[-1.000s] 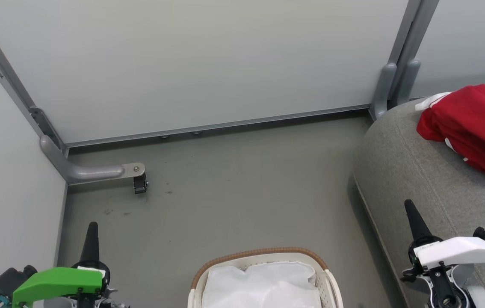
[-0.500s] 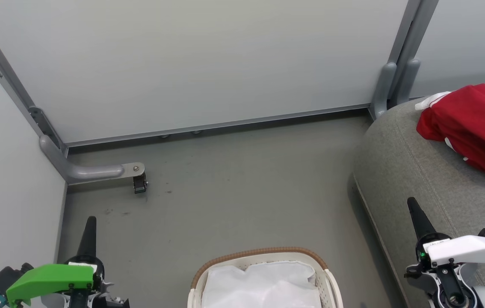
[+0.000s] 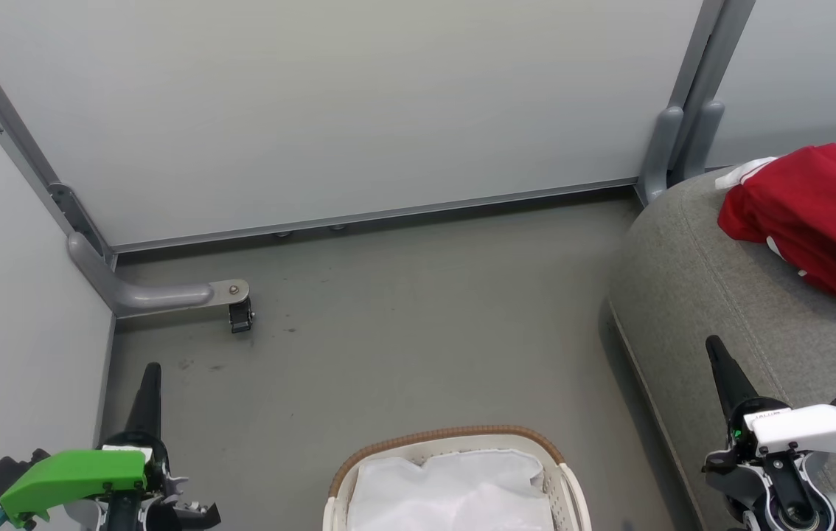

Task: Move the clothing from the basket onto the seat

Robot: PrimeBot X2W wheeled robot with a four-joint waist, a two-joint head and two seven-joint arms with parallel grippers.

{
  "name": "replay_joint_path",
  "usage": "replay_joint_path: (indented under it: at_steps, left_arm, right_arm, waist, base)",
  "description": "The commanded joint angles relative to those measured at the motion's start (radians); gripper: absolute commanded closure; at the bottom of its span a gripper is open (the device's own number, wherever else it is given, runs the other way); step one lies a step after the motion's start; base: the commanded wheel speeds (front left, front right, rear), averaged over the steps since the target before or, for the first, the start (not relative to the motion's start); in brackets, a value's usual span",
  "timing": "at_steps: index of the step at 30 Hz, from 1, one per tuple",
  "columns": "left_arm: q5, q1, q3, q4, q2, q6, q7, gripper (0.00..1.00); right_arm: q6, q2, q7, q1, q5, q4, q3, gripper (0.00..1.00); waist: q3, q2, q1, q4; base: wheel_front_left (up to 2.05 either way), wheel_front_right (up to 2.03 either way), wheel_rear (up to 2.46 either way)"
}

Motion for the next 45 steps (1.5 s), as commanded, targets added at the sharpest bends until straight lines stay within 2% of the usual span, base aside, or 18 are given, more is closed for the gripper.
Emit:
replay_joint_path:
  at_steps: [1, 24, 45]
  left_arm:
    - [-0.022, -0.027, 0.005, -0.009, 0.005, -0.007, 0.006, 1.0]
    - [-0.157, -0.043, 0.027, -0.011, 0.006, -0.018, 0.047, 1.0]
    - [-0.154, -0.04, 0.026, -0.01, 0.006, -0.018, 0.047, 1.0]
  right_arm:
    - [0.0, -0.006, 0.007, -0.001, 0.022, -0.01, -0.006, 1.0]
    - [0.0, -0.007, 0.048, 0.001, 0.185, -0.024, -0.026, 1.0]
    - [0.0, -0.007, 0.047, 0.001, 0.182, -0.024, -0.025, 1.0]
  waist:
    - [0.0, 0.0, 0.0, 0.0]
    - [0.003, 0.0, 0.0, -0.001]
    - [0.003, 0.0, 0.0, -0.001]
  base:
    - [0.0, 0.0, 0.0]
    - [0.0, 0.0, 0.0]
    - [0.0, 0.0, 0.0]
